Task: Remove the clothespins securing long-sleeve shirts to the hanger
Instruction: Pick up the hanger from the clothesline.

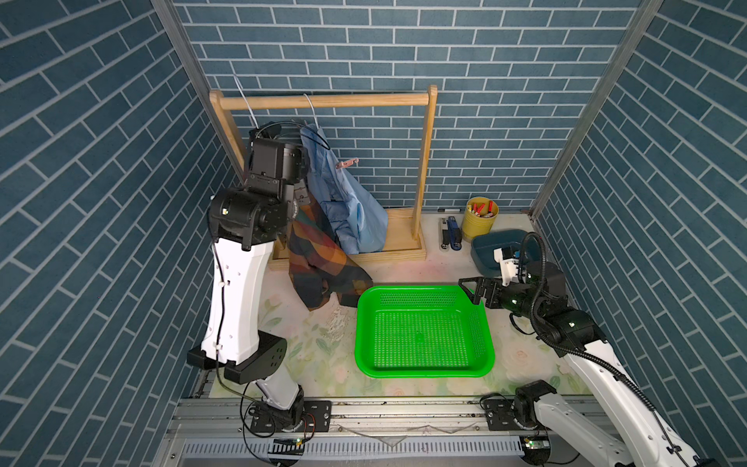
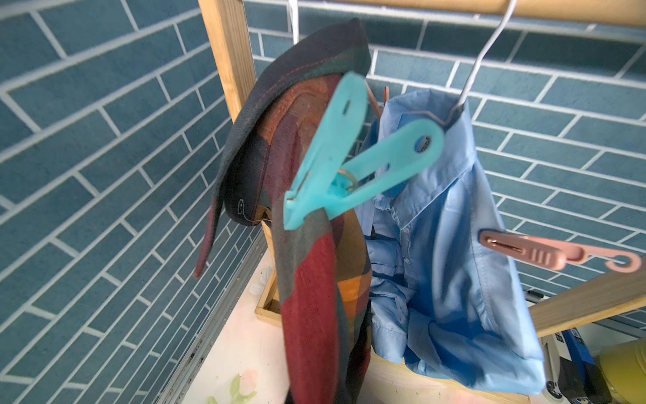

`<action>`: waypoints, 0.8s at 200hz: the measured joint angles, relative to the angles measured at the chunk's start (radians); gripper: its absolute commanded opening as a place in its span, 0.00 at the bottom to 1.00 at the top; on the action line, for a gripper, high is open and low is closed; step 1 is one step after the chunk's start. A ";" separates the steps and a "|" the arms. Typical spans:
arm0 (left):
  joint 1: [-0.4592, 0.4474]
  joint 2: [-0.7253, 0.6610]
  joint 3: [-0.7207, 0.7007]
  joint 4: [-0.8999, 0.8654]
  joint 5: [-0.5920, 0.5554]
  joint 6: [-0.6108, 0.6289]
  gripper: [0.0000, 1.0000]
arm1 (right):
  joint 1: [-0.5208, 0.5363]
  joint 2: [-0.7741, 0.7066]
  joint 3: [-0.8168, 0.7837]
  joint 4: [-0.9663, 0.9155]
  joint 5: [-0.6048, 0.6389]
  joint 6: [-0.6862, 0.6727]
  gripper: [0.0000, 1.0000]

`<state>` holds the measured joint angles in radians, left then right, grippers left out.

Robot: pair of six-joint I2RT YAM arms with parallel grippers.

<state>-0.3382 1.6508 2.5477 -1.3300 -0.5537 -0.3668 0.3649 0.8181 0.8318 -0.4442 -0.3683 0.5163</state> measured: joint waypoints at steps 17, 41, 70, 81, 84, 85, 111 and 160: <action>-0.001 -0.036 -0.001 0.007 0.000 0.012 0.00 | 0.001 0.008 -0.005 0.011 -0.004 0.006 0.99; -0.003 -0.072 -0.003 0.018 0.016 0.028 0.00 | 0.002 0.016 -0.008 0.020 -0.006 0.014 0.99; -0.038 -0.100 -0.013 0.032 0.074 0.065 0.00 | 0.003 0.027 -0.006 0.029 -0.003 0.024 0.99; -0.060 -0.108 -0.015 0.042 0.115 0.085 0.00 | 0.006 0.040 0.003 0.024 0.002 0.026 0.99; -0.067 -0.110 -0.016 0.046 0.125 0.091 0.00 | 0.008 0.045 0.008 0.021 0.005 0.026 0.99; -0.069 -0.111 -0.016 0.047 0.129 0.092 0.00 | 0.009 0.046 0.010 0.021 0.005 0.026 0.99; -0.150 -0.132 -0.010 0.078 0.247 0.149 0.00 | 0.031 0.090 0.079 0.005 0.035 0.026 0.99; -0.325 -0.134 0.077 0.090 0.362 0.209 0.00 | 0.059 0.183 0.219 -0.001 0.102 0.026 0.99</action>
<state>-0.6636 1.5166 2.6251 -1.2400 -0.1913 -0.1581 0.4240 1.0016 1.0504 -0.4454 -0.2661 0.5419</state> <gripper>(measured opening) 0.059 0.988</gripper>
